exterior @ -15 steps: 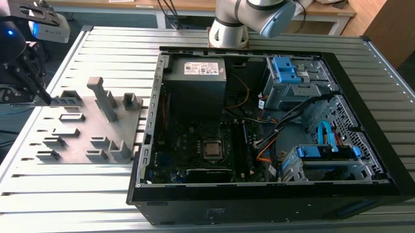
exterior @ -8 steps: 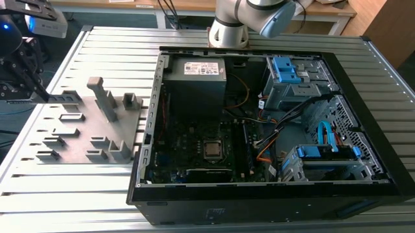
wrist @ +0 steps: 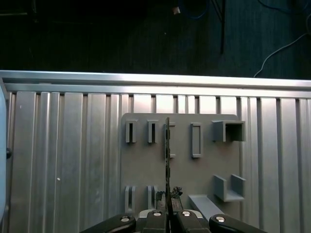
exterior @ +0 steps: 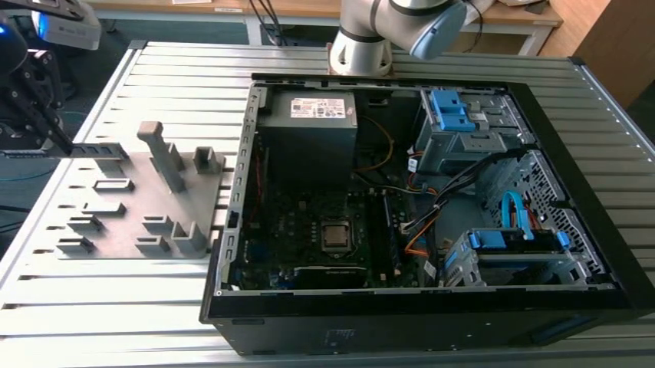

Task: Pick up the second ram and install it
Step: 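Pick up the second ram and move it above second insertion slot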

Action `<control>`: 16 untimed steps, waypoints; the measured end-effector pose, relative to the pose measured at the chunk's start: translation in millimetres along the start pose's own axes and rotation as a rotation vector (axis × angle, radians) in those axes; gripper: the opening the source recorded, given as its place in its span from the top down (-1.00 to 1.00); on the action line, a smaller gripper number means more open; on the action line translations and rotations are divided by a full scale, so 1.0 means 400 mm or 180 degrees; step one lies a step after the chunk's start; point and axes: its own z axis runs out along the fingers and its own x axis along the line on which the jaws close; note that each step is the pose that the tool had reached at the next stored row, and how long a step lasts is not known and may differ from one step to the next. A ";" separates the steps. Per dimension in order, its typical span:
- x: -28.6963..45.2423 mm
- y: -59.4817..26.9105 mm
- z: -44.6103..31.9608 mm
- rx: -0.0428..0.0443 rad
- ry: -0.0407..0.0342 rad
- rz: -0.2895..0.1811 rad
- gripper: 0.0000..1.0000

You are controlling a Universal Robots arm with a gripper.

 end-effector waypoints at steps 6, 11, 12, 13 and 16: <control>-0.002 0.001 -0.020 0.0000 0.0000 0.0000 0.73; -0.003 0.002 -0.037 0.0000 0.0000 0.0000 0.73; -0.004 0.002 -0.041 0.0000 0.0000 0.0000 0.73; -0.004 0.002 -0.046 0.0000 0.0000 0.0000 0.73; -0.006 0.003 -0.061 0.0000 0.0000 0.0000 0.73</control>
